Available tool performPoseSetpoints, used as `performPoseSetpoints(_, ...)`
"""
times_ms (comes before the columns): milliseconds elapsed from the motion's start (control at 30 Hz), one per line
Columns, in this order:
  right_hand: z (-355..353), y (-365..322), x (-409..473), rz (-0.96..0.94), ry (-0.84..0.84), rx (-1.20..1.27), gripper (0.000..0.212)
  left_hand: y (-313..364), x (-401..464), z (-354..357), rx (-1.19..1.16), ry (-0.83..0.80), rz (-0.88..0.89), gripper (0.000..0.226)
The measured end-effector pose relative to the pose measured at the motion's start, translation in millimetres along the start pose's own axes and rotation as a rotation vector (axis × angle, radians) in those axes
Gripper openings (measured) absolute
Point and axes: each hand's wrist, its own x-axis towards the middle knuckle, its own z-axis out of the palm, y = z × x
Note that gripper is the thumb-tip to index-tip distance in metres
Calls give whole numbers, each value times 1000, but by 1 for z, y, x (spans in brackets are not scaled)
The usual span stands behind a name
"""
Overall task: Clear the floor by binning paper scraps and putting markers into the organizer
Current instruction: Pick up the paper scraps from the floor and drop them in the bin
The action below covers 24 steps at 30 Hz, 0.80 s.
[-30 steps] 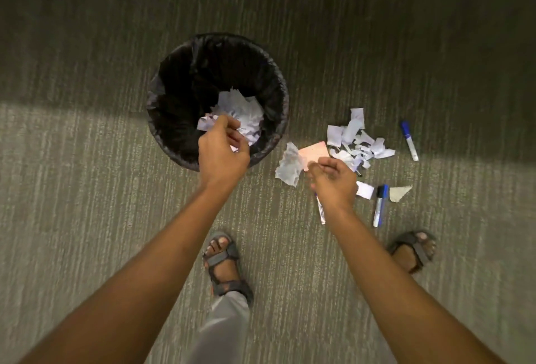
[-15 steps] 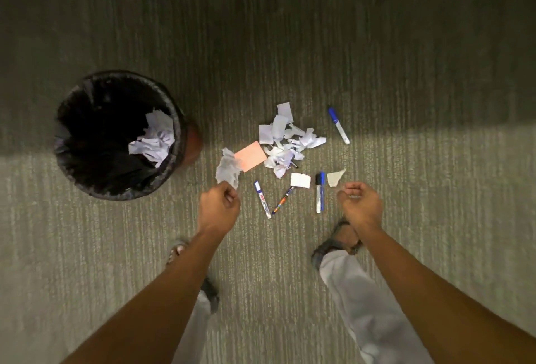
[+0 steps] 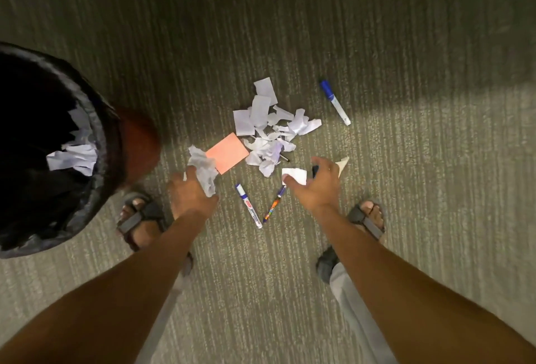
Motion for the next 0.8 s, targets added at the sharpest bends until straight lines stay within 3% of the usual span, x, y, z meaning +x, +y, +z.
performPoseSetpoints(133, 60, -12, 42, -81, 12, -225, 108, -21, 43, 31, 15, -98, -16, 105)
performPoseSetpoints(200, 83, -20, 59, -157, 23, -380, 113, -28, 55, 46, 15, -149, 15, 97)
performPoseSetpoints(267, 103, -29, 73, -237, 67, -467, 111, -33, 61, 58, 43, -122, 68, 73)
performPoseSetpoints(333, 118, -36, 81, -272, 89, -539, 100, -39, 62, 65, 64, -25, 165, 50)
performPoseSetpoints(433, 127, -39, 85, -290, 96, -573, 70, -41, 54, 57, -98, 32, 199, 33)
performPoseSetpoints(533, 122, -36, 79, -317, 106, -482, 48, -35, 37, 39, -226, 43, 205, 31)
performPoseSetpoints(800, 43, -52, 22, -250, 190, -243, 18, 2, -18, -34, -426, 15, 168, 37)
